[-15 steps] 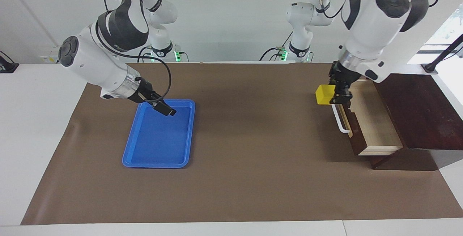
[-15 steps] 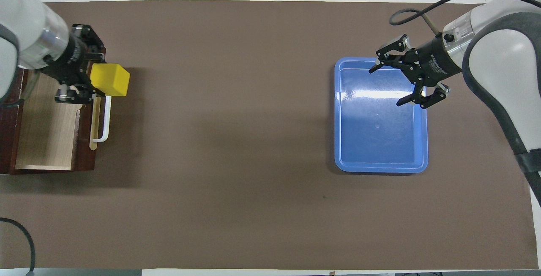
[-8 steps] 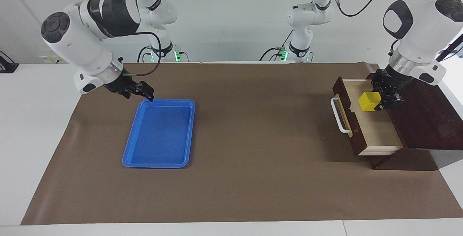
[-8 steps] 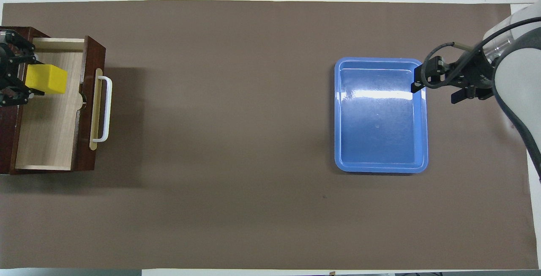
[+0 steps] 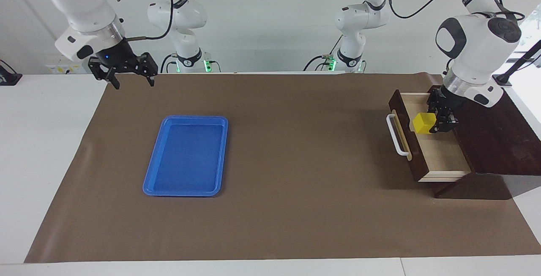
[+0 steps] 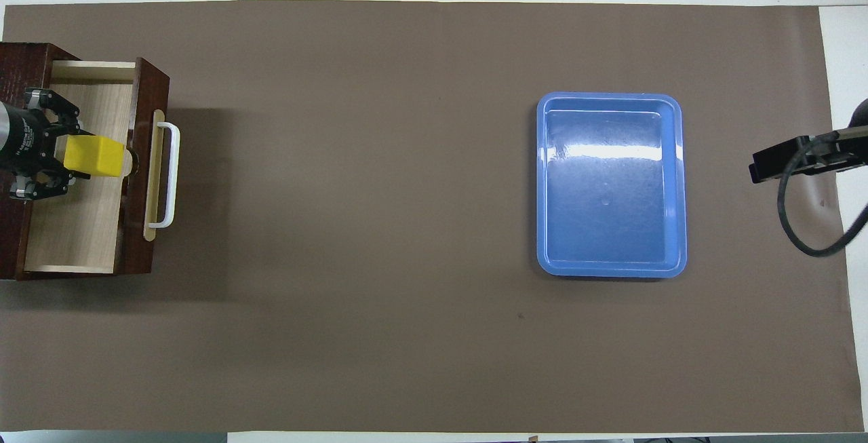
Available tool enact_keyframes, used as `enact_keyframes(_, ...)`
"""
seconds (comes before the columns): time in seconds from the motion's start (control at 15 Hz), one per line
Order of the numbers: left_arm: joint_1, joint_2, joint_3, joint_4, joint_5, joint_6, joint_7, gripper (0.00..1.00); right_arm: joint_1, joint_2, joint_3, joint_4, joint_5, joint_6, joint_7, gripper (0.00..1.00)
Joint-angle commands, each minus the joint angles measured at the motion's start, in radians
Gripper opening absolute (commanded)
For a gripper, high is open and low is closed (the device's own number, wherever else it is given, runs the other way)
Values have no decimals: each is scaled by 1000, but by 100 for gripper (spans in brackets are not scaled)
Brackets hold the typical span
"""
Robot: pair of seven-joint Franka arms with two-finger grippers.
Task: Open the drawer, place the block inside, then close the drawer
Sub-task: 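Lower the cube into the drawer and open the left gripper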
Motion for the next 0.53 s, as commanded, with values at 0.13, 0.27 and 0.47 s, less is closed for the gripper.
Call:
enact_keyframes(0.13,42,-14,-10,-59,13,73,18,0,-41,-50,10,-45,-20,-39,-29,100)
enact_keyframes(0.27,44,-9,-10,-90,13,107,17,0,-50,-44,12,-47,-4,-39,-7,100)
enact_keyframes(0.47,42,-7,-10,-113,13,131,15,0,-59,-13,10,-48,-3,-28,2,100)
